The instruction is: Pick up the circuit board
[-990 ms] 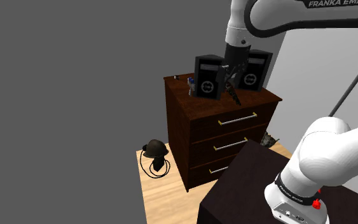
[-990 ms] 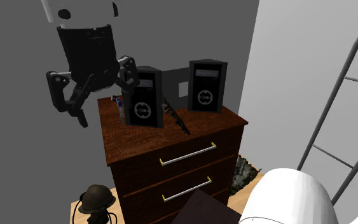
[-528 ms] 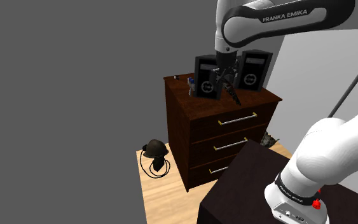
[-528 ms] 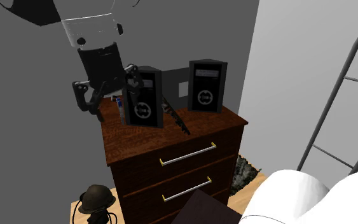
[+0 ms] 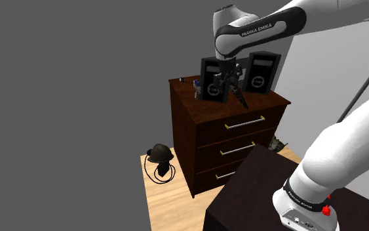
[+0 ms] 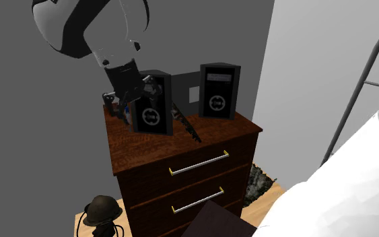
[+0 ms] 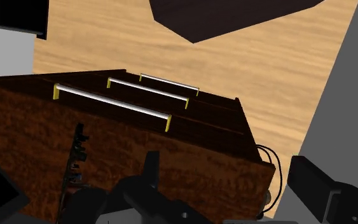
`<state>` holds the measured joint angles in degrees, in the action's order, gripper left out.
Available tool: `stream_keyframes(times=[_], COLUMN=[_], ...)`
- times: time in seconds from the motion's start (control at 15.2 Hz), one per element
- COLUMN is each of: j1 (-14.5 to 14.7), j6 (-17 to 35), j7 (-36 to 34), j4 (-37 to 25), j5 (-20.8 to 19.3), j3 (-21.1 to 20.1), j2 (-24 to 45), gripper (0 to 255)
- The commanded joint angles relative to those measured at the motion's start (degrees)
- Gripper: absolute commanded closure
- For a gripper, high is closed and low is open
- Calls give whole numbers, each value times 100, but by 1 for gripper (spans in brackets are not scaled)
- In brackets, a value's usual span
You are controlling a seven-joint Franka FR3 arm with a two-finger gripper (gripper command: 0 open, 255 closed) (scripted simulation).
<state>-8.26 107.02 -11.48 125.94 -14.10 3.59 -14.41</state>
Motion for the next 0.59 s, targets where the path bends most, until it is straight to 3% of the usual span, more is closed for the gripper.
stream_keyframes(times=[0.0, 0.53], j1=[-112, -469], j6=[73, 172], j7=[-38, -221], j4=[-233, -1357], j5=[-158, -651], j3=[82, 401], j2=[381, 1884], gripper=[0, 0])
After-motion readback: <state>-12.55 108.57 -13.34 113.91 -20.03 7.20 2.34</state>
